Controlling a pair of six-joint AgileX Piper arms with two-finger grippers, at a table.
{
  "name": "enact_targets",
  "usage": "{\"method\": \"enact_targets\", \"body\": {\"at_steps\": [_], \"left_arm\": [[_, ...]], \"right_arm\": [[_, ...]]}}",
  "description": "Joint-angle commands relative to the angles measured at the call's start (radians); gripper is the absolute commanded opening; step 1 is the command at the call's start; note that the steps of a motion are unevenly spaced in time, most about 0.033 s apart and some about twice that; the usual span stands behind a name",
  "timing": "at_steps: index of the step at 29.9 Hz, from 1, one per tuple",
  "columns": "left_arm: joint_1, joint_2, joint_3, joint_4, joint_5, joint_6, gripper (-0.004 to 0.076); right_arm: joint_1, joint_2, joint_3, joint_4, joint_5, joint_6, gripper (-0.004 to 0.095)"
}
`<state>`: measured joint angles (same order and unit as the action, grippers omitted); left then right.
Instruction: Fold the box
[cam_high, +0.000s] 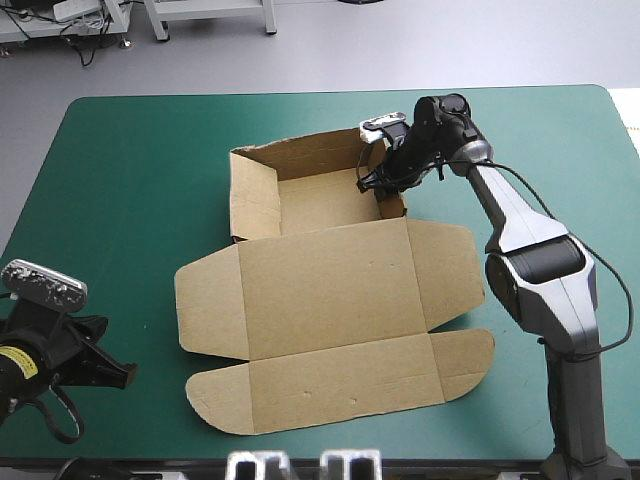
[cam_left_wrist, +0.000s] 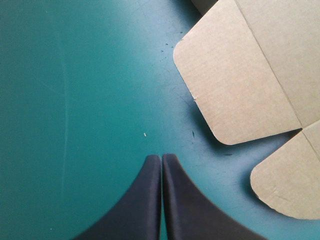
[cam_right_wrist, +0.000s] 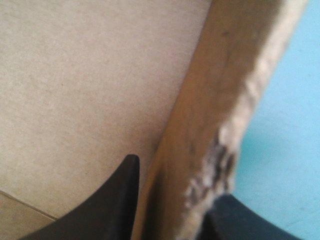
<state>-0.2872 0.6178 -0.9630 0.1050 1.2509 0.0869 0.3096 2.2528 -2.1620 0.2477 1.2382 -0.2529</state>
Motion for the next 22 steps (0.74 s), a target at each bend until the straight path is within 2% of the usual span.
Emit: {"method": "enact_targets", "body": {"at_steps": [1, 7, 11, 18, 22], "left_arm": [[0.000, 0.002, -0.023, 0.005, 0.044, -0.008, -0.0003], [0.000, 0.002, -0.023, 0.001, 0.044, -0.008, -0.0003], [0.000, 0.002, -0.023, 0.001, 0.044, -0.008, -0.0003], [0.000, 0.002, -0.023, 0.001, 0.044, -0.008, -0.0003], [0.000, 0.002, -0.023, 0.001, 0.039, -0.008, -0.0003]], "right_arm": [[-0.009, -0.064, -0.038, -0.010, 0.006, -0.041, -0.0022], [-0.078, -0.066, -0.129, -0.053, 0.015, -0.045, -0.0024], [-0.185, -0.067, -0.223, -0.070, 0.015, -0.051, -0.0024], [-0.475, -0.068, -0.282, -0.086, 0.017, -0.035, -0.0024], [-0.597, -0.068, -0.282, -0.107, 0.017, -0.037, -0.0024]]}}
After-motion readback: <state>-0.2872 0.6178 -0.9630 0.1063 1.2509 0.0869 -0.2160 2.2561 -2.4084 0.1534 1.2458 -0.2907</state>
